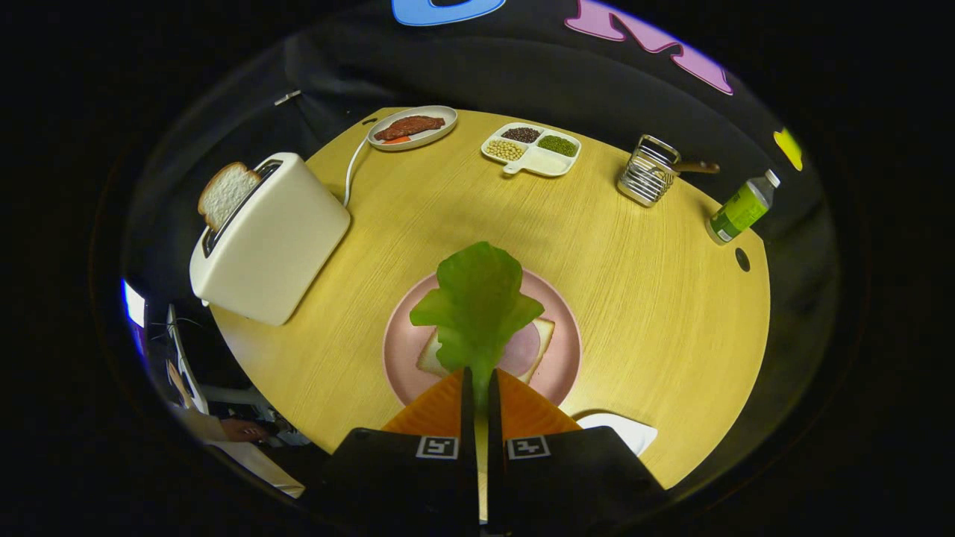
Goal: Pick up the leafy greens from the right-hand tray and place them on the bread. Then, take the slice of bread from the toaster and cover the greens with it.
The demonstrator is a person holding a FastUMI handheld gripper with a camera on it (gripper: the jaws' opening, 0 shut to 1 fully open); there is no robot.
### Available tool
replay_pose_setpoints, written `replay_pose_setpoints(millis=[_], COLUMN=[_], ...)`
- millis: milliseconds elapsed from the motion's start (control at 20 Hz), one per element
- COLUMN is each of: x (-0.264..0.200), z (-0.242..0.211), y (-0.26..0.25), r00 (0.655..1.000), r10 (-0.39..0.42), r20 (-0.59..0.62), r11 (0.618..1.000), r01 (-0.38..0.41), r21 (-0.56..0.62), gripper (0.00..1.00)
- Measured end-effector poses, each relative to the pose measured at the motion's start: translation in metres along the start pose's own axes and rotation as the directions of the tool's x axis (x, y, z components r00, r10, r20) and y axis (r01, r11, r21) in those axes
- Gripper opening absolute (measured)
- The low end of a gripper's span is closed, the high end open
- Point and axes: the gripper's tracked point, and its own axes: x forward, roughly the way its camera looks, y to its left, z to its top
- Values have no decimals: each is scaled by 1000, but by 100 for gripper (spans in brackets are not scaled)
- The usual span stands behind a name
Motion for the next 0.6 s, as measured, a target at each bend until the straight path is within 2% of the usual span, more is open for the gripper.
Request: replay_pose_setpoints(millis=[100,150,250,300,600], x=[8,12,16,17,9], z=[6,7,7,7,9], y=[-1,-1,-8,-11,-14], r00=[1000,1000,999,998,995], r10=[-14,-21,-52,-67,-93], r20=[2,6,3,5,27], r11=[1000,1000,999,998,996], r01=[14,21,52,67,93], r21=[16,21,11,3,9], gripper=[11,22,73,79,82])
